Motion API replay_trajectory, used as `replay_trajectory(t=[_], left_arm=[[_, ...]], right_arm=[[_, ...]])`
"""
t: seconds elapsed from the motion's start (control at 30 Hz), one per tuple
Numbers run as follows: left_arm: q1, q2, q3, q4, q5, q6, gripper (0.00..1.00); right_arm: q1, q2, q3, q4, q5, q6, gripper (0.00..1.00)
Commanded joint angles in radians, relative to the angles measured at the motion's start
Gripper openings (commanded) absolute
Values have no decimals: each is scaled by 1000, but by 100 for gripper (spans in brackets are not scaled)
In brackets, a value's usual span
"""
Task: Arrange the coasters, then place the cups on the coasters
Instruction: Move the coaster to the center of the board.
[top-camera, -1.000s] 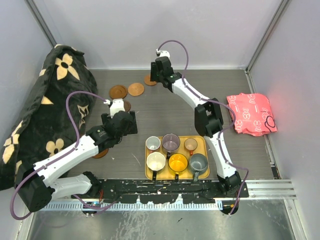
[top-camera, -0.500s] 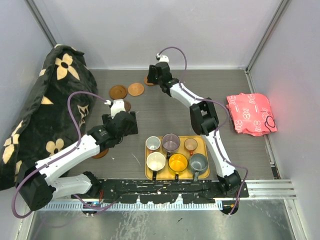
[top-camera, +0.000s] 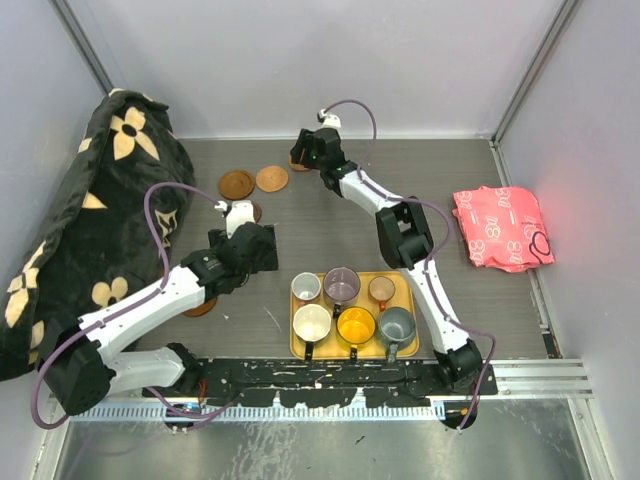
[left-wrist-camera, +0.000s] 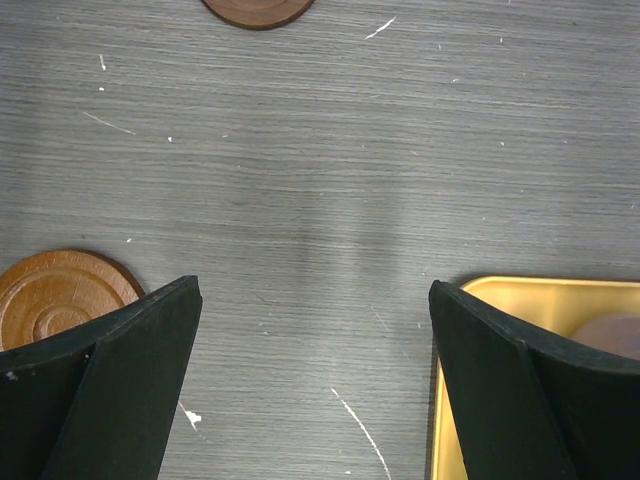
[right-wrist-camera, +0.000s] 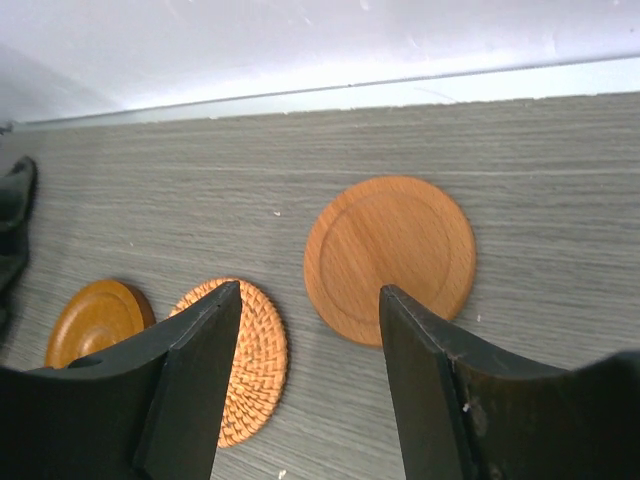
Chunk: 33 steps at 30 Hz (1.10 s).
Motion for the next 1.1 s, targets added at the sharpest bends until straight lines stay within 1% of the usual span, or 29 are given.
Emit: replay_trajectory(t=[0.0,0.1,0.5,0.8,1.07], left_arm=[[-1,4,19,33,7,-8,98],[0,4,21,33,6,-10,98],[0,-12,16,33,5,-7,98],[0,-7,9,42,12,-8,98],[1,-8,1,51,18,-11,98]], right_arm=[[-8,13,58,93,-17,43,63],[-8,25,59,102,-19,55,65],[-12,60,63,114,-34,97,64],[-12,71,53,117,-34,96,65],[-21,66,28,84,-29,103,65]])
